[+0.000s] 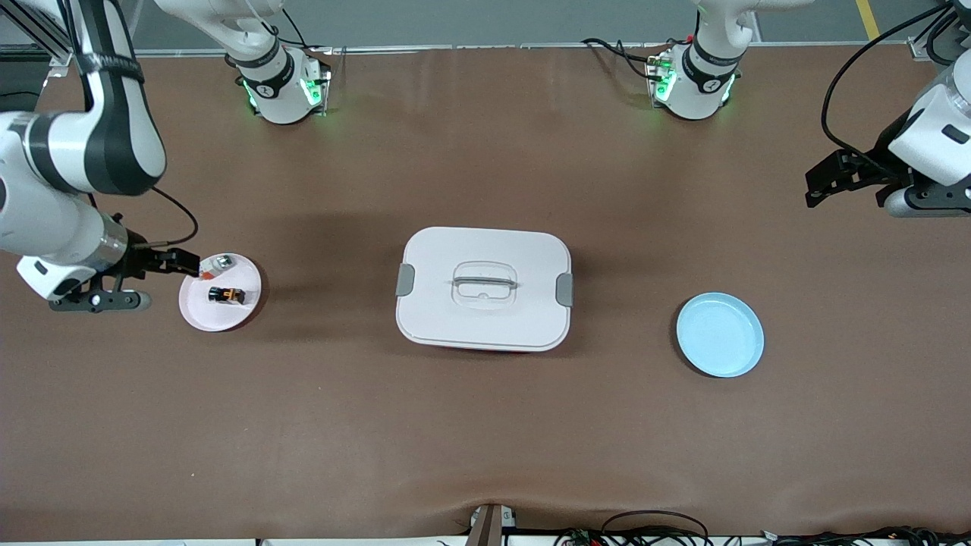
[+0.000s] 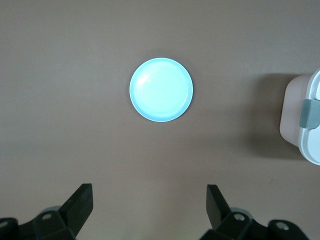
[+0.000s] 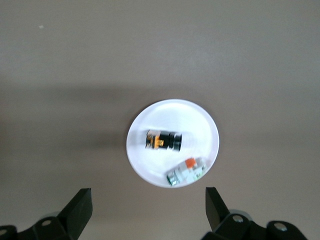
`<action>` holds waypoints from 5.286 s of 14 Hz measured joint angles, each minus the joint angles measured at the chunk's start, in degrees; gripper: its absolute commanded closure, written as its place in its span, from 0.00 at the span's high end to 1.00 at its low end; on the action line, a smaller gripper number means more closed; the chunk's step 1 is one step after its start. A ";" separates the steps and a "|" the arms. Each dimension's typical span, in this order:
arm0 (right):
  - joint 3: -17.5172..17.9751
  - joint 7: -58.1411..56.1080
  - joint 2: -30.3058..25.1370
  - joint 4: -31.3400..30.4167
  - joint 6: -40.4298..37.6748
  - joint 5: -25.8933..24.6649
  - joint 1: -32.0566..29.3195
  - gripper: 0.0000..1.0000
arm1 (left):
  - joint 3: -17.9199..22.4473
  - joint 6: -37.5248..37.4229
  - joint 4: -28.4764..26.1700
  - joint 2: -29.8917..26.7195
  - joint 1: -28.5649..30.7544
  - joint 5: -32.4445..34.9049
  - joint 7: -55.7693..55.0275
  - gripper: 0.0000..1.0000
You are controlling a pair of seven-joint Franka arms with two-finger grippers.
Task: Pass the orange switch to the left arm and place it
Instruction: 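Move the right gripper down to the black-orange switch on the white plate, then close the right gripper on the black-orange switch, then lift the switch with the right gripper and carry it over the box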
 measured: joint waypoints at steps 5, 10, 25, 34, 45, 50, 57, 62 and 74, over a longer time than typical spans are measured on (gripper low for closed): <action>-0.22 2.25 2.81 -9.56 16.35 0.01 -2.62 1.00 | 0.00 0.00 -0.02 0.30 0.00 0.00 0.00 1.00; -0.20 5.82 5.37 -11.24 17.37 0.01 -2.70 1.00 | 0.00 0.00 -0.02 0.47 0.00 0.00 0.00 1.00; 0.02 7.84 12.60 -10.71 18.30 -4.08 -2.57 1.00 | -0.05 0.04 -0.02 0.57 -0.13 0.00 0.00 1.00; 0.32 11.04 15.90 -8.30 18.38 -4.39 -0.98 1.00 | -0.03 0.28 0.26 1.08 -0.09 0.00 0.00 1.00; 0.06 11.04 18.31 -7.93 19.64 -4.55 -1.08 1.00 | 0.12 -0.78 0.44 0.20 0.24 0.00 0.00 1.00; 0.02 11.03 18.32 -7.93 19.64 -4.57 -1.10 0.73 | 0.06 -0.78 0.34 0.24 0.22 0.00 0.00 1.00; 0.04 11.01 18.36 -7.93 19.59 -4.62 -1.07 0.31 | -0.04 -0.79 0.17 0.27 -0.01 0.00 0.00 1.00; 0.16 11.00 18.10 -7.37 16.19 -4.68 -0.95 0.30 | -0.05 -0.79 0.16 0.28 -0.04 0.00 0.00 1.00; 1.29 16.08 7.52 17.18 -32.20 -0.27 9.66 0.27 | -0.09 -0.79 0.07 0.33 -0.12 0.00 0.00 1.00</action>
